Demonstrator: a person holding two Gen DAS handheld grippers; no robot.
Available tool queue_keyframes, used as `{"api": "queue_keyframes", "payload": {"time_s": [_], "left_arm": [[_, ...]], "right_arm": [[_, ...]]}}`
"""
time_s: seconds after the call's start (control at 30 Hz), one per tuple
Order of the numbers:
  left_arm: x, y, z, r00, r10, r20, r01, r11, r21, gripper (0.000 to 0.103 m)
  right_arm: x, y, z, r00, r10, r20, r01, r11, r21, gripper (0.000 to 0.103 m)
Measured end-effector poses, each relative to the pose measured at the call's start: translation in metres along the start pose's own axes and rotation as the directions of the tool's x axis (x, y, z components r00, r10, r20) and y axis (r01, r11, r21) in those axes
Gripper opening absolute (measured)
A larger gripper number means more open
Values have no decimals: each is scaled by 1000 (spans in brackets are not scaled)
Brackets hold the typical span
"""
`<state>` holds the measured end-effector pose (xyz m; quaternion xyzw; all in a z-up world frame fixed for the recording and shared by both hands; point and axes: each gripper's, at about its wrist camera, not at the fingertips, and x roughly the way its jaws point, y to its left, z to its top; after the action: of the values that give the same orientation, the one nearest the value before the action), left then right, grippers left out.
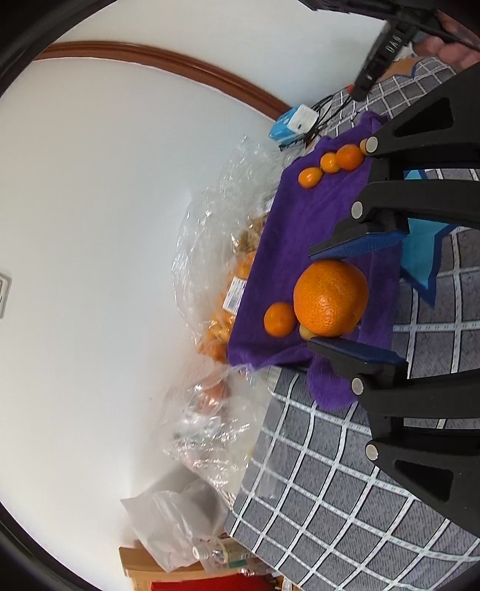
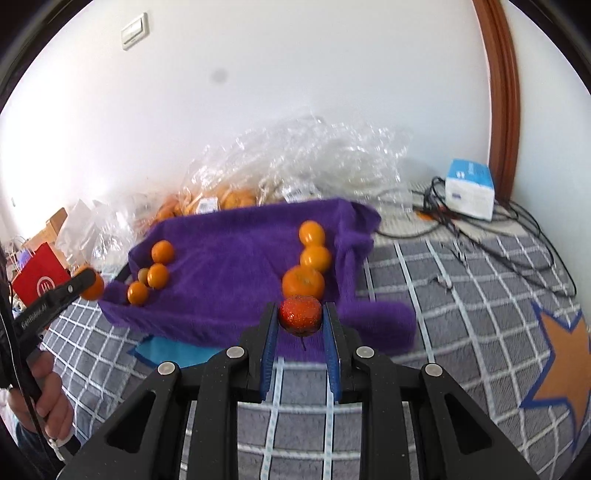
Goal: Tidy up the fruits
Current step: 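Carry both held fruits over the towel and open both grippers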
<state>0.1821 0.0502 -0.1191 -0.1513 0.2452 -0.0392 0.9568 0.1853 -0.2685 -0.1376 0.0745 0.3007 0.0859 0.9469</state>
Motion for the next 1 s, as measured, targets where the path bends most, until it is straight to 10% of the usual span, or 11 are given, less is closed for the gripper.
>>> {"api": "queue_keyframes", "payload": {"time_s": [1.0], "left_arm": [[54, -6, 26, 975, -49, -216, 65, 996, 65, 40]], "right_arm": [[136, 35, 41, 981, -10, -195, -28, 981, -192, 24]]}}
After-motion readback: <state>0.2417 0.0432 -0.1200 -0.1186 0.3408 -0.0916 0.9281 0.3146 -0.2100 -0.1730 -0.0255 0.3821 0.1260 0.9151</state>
